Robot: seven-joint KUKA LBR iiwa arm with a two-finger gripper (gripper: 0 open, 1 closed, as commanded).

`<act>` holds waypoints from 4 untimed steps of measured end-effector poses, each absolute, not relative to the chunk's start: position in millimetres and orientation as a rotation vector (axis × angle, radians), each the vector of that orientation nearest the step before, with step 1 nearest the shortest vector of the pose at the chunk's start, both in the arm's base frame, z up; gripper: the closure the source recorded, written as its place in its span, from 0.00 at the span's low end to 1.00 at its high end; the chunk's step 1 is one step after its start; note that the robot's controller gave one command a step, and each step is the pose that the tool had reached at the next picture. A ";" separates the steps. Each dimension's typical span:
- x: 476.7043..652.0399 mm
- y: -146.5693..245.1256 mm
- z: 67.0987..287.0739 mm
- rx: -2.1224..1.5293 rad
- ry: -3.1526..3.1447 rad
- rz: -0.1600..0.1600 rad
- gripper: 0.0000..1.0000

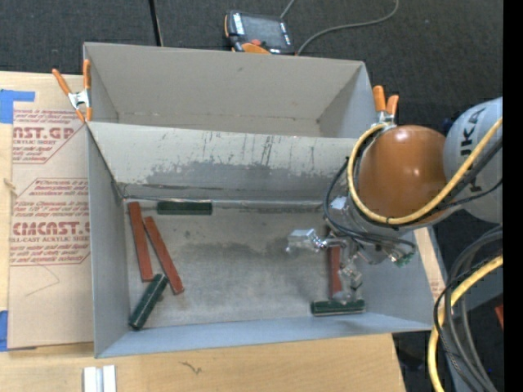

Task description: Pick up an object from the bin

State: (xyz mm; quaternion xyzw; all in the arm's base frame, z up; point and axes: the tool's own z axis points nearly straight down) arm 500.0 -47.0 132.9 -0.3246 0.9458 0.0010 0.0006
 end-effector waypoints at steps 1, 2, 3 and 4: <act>500.7 -63.9 68.4 -1.563 2.730 0.005 0.00; 559.1 -94.0 81.1 -1.381 2.818 -0.002 0.00; 558.2 -92.7 80.8 -1.383 2.818 0.003 1.00; 583.0 -93.1 208.4 -1.510 2.743 -0.009 1.00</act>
Offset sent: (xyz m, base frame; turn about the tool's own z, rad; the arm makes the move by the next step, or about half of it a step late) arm 0.0021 -0.0174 -0.0629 -0.3797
